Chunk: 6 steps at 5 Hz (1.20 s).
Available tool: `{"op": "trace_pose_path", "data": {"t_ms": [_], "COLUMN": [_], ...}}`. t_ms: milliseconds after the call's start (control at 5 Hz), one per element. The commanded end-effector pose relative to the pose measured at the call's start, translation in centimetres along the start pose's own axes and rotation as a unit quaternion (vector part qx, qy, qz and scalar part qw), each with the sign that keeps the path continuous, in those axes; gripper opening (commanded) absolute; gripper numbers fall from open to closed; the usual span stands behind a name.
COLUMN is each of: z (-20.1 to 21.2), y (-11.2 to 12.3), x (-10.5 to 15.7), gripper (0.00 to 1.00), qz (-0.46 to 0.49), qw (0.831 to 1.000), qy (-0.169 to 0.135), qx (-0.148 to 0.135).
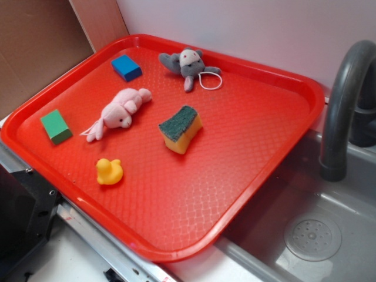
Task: Grab the green block.
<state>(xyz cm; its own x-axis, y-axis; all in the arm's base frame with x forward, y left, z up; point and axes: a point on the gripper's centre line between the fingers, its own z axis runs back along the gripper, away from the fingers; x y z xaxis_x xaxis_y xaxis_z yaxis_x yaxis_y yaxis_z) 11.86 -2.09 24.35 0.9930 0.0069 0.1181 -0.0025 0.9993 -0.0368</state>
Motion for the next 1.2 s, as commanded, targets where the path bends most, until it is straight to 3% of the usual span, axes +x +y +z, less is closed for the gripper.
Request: {"op": "trace_pose_path", "data": {"t_ms": [0,200,400,600,800,1000], "z": [0.0,-1.1,-3.3,-5.6,-8.9,-12.6], "y": [0.0,2.6,4.5,6.2,7.8,9.5], "x": [0.0,-0.1,0.5,0.5,1.3,1.9], "gripper": [1.0,1.0,1.0,1.0,1.0,1.0], "qz": [0.0,0.126,0.246,0.366,0.476,0.534], "qw": [1.0,0.992,0.969,0.93,0.877,0.84], "qy": [0.0,0.0,-0.014,-0.008,-0.008,-0.004], "qx": [0.0,-0.003,0.029,0.03,0.059,0.095]}}
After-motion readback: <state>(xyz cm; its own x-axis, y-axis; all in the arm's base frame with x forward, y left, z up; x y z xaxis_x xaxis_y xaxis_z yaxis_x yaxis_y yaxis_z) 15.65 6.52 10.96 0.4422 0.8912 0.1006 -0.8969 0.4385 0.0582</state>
